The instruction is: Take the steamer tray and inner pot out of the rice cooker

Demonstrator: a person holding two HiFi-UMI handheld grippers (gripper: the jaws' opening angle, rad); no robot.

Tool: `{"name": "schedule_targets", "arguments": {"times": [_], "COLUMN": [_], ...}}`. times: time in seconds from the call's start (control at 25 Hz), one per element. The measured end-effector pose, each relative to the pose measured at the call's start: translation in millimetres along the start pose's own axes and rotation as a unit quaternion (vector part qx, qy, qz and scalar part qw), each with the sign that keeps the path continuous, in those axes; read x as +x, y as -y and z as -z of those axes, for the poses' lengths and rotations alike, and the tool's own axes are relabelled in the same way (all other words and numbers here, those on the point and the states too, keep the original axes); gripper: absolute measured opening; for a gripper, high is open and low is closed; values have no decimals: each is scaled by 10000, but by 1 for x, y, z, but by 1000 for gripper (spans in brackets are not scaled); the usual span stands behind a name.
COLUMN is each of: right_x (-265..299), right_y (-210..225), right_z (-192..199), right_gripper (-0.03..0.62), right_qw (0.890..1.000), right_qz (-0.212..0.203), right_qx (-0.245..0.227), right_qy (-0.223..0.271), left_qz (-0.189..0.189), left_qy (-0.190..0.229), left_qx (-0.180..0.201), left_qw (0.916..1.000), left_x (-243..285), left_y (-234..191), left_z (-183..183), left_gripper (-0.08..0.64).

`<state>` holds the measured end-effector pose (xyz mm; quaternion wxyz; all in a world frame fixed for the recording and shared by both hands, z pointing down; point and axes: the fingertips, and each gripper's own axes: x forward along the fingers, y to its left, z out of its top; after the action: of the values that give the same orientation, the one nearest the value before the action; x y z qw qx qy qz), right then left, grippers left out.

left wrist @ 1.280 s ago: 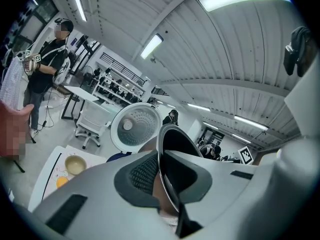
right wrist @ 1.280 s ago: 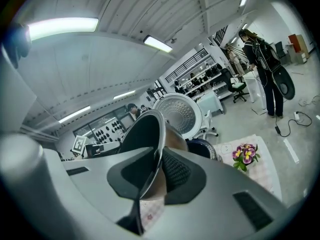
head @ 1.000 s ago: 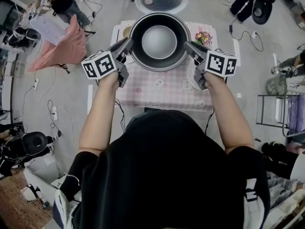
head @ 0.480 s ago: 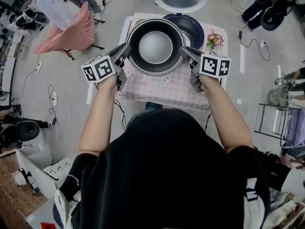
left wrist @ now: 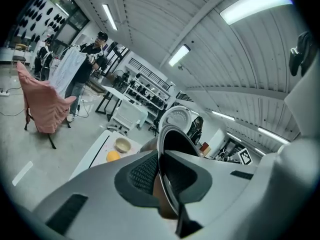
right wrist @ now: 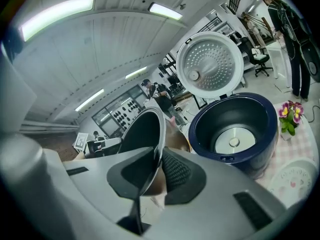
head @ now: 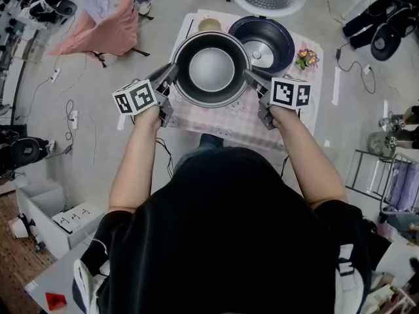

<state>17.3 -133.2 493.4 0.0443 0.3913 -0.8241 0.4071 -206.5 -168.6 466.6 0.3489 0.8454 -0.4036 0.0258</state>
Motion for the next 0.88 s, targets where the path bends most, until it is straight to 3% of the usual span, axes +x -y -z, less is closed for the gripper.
{"name": "schedule_targets", "arguments": {"times": [0.4,0.88], "right_x": [41,86], "right_y": [10,50], "right_z": [48,106], "right_gripper": [57,58], "right_qw": [9981,9896], "right_qz": [-27,146], "right_qx": [121,418], "right_qy": [-598,-1368], "left_qz": [-274,-656], "left_qy": [-230,-810], "left_qx": [-351,-644], "left_qw": [9987,9925], "left_x": [-13,4], "left_y": [-42,-104], "left_z": [37,98], "left_gripper": [51,52]}}
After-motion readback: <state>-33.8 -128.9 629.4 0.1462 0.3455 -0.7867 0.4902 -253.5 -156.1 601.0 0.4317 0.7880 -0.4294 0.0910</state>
